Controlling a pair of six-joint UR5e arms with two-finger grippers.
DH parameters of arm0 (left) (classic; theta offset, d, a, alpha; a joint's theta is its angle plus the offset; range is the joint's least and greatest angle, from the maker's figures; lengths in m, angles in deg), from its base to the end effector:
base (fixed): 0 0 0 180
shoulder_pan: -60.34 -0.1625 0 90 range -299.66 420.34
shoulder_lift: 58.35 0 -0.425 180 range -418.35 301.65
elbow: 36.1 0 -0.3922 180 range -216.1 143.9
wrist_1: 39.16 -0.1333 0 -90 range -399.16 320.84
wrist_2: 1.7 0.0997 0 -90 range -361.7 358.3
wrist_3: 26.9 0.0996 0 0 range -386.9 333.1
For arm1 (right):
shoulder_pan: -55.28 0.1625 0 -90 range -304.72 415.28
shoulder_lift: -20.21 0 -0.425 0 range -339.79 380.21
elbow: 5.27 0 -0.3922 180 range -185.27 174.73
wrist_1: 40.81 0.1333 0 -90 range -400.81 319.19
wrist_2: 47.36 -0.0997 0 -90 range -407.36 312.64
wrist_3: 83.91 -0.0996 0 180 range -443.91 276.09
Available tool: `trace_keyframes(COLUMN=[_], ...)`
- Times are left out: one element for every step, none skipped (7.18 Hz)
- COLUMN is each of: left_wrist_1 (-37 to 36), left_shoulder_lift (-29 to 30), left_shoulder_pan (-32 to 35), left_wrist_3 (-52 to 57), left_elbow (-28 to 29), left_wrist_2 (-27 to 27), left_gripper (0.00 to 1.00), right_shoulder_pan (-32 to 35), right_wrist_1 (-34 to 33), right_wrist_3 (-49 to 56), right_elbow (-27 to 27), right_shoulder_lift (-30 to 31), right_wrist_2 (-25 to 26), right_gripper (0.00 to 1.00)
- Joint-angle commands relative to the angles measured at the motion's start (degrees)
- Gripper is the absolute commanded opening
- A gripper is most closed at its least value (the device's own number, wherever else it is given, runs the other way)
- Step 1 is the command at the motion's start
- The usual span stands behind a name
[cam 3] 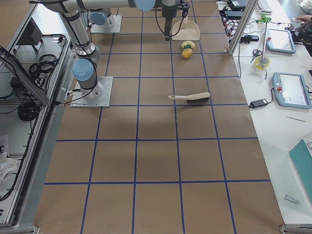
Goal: Sweep and dump trash into bin
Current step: 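Reach the left gripper to the dustpan handle while the right reaches the brush handle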
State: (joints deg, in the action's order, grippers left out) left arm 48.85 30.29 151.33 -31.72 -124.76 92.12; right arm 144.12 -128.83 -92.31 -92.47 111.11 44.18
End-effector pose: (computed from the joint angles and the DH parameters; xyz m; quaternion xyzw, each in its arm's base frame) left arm -0.1351 -0.4869 0.5150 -0.0347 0.9980 -0.0425 0.0312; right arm 0.1207 -0.4899 0.5162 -0.0835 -0.9963 0.0158 0.0125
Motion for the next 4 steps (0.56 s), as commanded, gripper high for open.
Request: trace_keyframes(left_wrist_1=[-0.6,-2.2,-4.1,-6.9], left_shoulder_lift=[1.7,3.6,5.7,8.5], left_shoulder_pan=[-0.9,-0.9,-0.9,-1.0], left_wrist_3=[4.7,6.8,9.4,10.9], left_elbow=[-0.9,-2.6,-4.3,-5.7], left_wrist_2=[0.0,-0.2,-1.8,-1.4], left_gripper=[1.0,1.0,1.0,1.0], right_shoulder_pan=[-0.2,-0.9,-3.1,-8.2], right_wrist_1=[0.6,0.0,-0.4,-0.6], right_wrist_3=[0.5,2.7,11.3,20.6], right_elbow=[-0.2,-0.2,-0.3,-1.3], right_shoulder_lift=[0.0,-0.3,-0.7,-0.8], right_wrist_2=[0.0,0.5,0.7,0.3], right_gripper=[1.0,1.0,1.0,1.0])
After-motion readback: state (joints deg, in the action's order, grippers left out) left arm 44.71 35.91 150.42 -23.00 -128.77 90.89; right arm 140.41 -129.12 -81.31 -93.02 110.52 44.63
